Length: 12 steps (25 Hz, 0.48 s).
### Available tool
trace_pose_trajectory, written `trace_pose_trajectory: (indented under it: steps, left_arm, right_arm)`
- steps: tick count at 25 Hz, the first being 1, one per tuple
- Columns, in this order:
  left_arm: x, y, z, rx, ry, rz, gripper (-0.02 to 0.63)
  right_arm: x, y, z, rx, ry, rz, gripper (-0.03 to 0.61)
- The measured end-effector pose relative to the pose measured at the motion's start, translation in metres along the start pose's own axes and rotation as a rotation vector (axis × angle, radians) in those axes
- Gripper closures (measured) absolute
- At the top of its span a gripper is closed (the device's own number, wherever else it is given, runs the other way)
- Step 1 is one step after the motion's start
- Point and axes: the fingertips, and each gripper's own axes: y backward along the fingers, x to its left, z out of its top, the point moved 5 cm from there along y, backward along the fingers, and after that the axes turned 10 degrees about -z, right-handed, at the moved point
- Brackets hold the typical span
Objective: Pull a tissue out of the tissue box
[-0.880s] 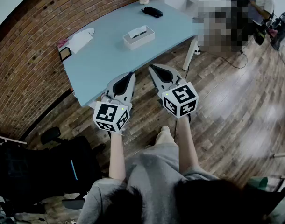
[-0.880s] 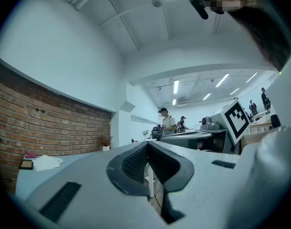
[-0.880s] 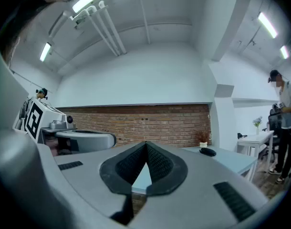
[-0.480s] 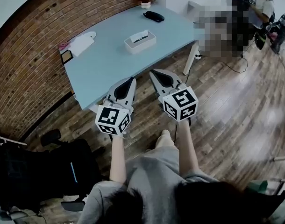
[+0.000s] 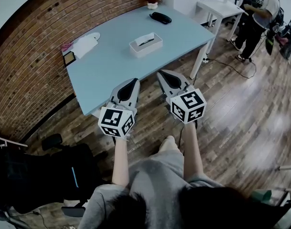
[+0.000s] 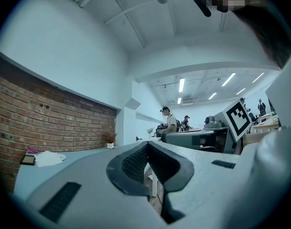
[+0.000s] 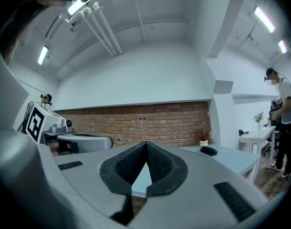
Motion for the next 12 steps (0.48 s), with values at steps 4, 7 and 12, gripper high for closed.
trace_pose_trajectory:
  steps: [4, 7, 12]
  left_arm:
    - [0.011, -0.021, -0.004, 0.007, 0.006, -0.004, 0.611]
    - [0.021, -0.040, -0.006, 0.019, 0.013, -0.020, 0.611]
    - [0.039, -0.070, -0.001, 0.027, 0.037, -0.020, 0.611]
  right_arm:
    - [-0.015, -0.017, -0.003, -0.001, 0.016, 0.031, 0.580]
    - [-0.029, -0.034, 0.000, 0.002, 0.025, 0.050, 0.580]
    - [-0.054, -0.062, 0.013, 0.022, 0.044, 0.062, 0.580]
